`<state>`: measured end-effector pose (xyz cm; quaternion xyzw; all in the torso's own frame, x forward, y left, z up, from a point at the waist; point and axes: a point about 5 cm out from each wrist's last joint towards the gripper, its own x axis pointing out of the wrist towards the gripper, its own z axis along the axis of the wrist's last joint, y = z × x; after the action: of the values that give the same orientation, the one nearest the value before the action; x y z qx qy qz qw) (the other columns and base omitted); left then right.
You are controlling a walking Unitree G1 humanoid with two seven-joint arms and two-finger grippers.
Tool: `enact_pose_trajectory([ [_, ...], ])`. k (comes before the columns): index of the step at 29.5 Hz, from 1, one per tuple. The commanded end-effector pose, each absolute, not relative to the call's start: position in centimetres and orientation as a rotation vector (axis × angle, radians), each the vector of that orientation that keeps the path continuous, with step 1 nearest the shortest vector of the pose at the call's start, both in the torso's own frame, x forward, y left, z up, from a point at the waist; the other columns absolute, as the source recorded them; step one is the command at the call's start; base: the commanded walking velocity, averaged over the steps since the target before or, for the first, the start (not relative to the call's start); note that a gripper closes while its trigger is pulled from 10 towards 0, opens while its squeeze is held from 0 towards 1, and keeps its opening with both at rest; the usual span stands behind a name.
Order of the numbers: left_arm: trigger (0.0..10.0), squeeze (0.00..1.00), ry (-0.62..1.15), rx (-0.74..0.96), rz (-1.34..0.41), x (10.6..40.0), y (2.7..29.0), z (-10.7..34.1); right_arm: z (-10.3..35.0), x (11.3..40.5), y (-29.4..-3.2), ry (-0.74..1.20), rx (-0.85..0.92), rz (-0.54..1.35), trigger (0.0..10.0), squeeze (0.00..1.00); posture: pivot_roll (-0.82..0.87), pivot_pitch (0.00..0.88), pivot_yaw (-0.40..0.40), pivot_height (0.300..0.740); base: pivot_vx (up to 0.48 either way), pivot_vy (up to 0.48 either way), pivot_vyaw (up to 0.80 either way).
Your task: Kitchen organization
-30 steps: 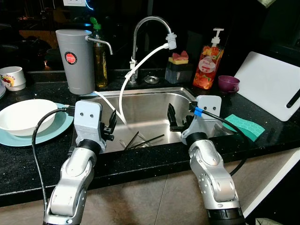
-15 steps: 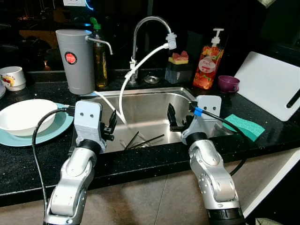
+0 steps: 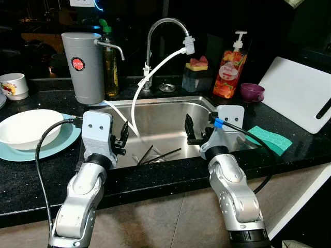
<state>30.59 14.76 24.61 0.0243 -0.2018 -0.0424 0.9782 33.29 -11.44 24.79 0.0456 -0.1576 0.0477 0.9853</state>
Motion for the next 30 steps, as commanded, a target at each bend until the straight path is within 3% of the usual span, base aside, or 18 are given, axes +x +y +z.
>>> enact_pose_trajectory([
  [1, 10.0, 0.0, -0.405, 0.052, -0.096, 30.67, 14.4, 24.62, 24.81, 33.42, -11.53, -0.316, 0.091, 0.095, 10.0, 0.0, 0.14, 0.066, -0.073, 0.74, 0.0, 0.0, 0.0],
  [30, 10.0, 0.0, -0.405, 0.05, -0.097, 30.65, 14.29, 24.52, 24.86, 33.45, -11.6, -0.318, 0.087, 0.098, 10.0, 0.0, 0.13, 0.061, -0.075, 0.74, 0.0, 0.0, 0.0],
])
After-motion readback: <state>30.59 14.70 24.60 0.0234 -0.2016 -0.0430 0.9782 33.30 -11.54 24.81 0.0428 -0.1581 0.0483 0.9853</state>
